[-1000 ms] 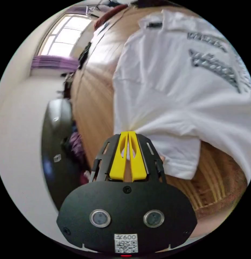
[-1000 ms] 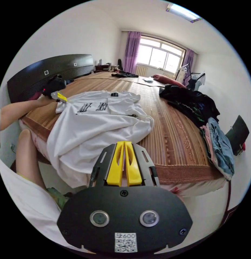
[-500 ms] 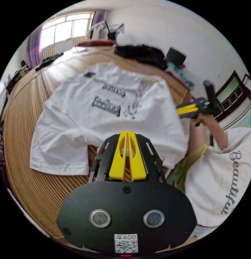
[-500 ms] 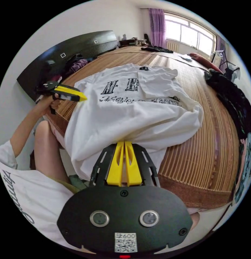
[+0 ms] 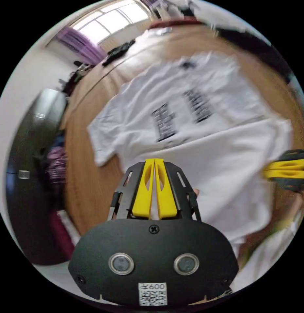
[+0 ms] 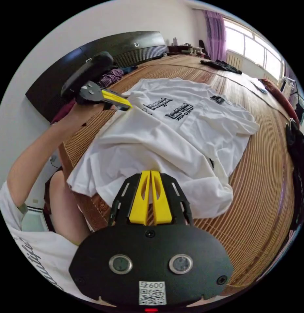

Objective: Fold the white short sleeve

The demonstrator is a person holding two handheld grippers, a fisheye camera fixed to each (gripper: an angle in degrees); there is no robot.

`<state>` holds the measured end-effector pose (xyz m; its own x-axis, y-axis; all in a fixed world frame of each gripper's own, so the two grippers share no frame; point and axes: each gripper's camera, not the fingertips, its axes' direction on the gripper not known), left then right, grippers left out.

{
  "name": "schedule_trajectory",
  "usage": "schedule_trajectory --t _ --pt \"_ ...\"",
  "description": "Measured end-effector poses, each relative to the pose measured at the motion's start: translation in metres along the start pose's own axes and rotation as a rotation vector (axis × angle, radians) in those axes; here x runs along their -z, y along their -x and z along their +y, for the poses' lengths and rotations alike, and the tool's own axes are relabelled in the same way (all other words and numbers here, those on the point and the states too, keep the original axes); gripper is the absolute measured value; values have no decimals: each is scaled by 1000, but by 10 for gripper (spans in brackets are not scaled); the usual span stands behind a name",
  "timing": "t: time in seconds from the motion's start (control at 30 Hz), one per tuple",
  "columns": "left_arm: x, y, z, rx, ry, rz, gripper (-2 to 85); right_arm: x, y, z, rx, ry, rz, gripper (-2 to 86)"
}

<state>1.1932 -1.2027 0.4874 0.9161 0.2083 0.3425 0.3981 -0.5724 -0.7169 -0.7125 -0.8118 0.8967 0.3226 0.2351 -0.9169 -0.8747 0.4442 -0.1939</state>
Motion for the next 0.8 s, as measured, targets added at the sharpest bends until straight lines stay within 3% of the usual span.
schedule_trajectory --t 0.07,0.1,0.23,0.4,0.57,0.67,0.73,0.8 --pt "33 -6 35 7 -67 122 3 -4 11 24 59 23 61 -8" --pt "44 -18 58 -46 -17 143 3 -1 18 44 92 -5 83 -8" --pt "66 -43 138 -102 85 -9 3 11 41 98 189 15 171 -8" --pt "101 -57 220 -74 88 91 3 27 28 171 139 239 429 -8" --pt "132 -93 217 -127 151 -113 3 96 -11 231 -250 -7 293 -6" --pt "156 -102 214 -89 100 -158 2 131 -4 261 -275 -355 -51 1" --pt "178 -95 213 -46 -18 -53 2 123 5 259 -229 -375 -170 21" --pt "191 -74 209 44 -60 2 3 85 13 240 -277 -205 -116 147"
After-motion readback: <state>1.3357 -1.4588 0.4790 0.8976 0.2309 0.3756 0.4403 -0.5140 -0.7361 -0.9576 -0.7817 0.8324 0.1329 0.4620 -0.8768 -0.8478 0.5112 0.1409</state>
